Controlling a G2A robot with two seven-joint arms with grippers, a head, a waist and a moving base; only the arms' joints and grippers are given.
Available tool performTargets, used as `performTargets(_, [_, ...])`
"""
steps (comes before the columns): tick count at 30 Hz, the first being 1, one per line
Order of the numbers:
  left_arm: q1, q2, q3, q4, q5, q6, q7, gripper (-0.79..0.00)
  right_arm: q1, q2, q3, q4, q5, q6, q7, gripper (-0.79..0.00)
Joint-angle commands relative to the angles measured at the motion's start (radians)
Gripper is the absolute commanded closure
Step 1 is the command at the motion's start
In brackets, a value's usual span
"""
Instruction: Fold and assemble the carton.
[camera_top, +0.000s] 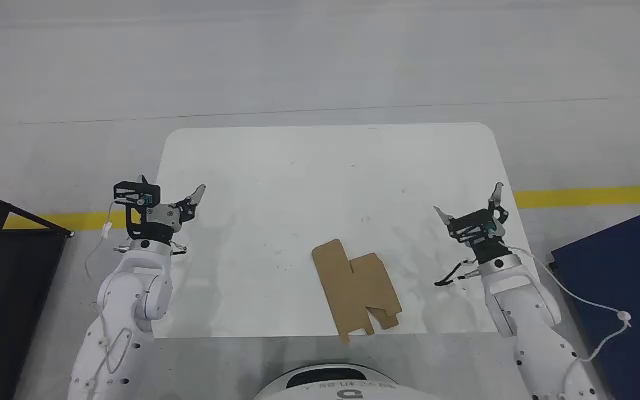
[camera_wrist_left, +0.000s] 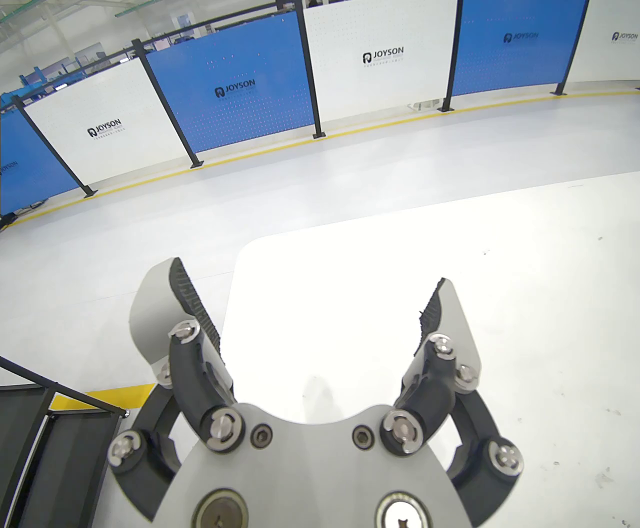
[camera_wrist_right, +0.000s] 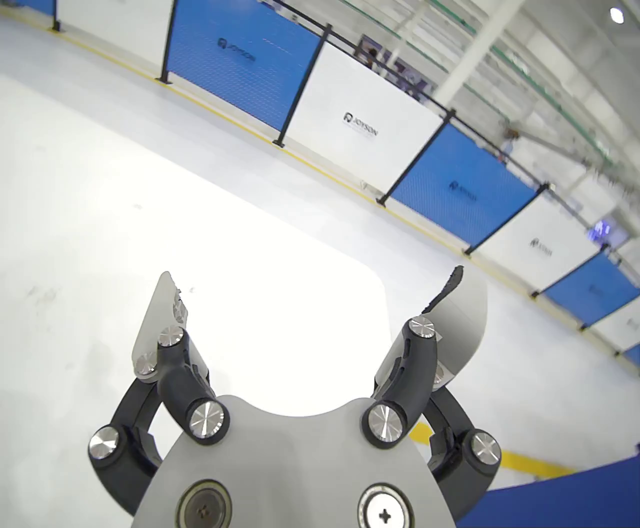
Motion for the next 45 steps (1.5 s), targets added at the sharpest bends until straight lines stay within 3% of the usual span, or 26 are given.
performTargets(1, [0.000,0.000,0.000,0.000,0.000,0.000,0.000,-0.785,-0.034,0.003,0.007,-0.011,-0.077,-0.001,-0.016,-0.785])
performTargets(11, [0.000,0.000,0.000,0.000,0.000,0.000,0.000,-0.785,-0.057,0.005,0.005,-0.024,-0.112,-0.014,-0.028,-0.785])
performTargets(15, [0.000,0.000,0.000,0.000,0.000,0.000,0.000,-0.785,-0.083,0.017,-0.018,-0.066,-0.384,-0.013,-0.088,-0.785])
performTargets(21, [0.000,0.000,0.000,0.000,0.000,0.000,0.000,-0.785,-0.184,0.047,-0.003,-0.152,-0.910,-0.018,-0.191,-0.785])
performTargets(28, [0.000,0.000,0.000,0.000,0.000,0.000,0.000,-0.785,-0.246,0.066,-0.037,-0.206,-1.283,-0.055,-0.226,-0.785])
performTargets(32, [0.000,0.000,0.000,0.000,0.000,0.000,0.000,-0.785,-0.245,0.091,-0.044,-0.212,-1.305,-0.106,-0.394,-0.760])
performTargets(37, [0.000,0.000,0.000,0.000,0.000,0.000,0.000,-0.785,-0.229,0.106,-0.026,-0.216,-1.288,-0.167,-0.504,-0.702])
performTargets(45, [0.000,0.000,0.000,0.000,0.000,0.000,0.000,-0.785,-0.189,0.115,-0.042,-0.197,-1.293,-0.220,-0.519,-0.628])
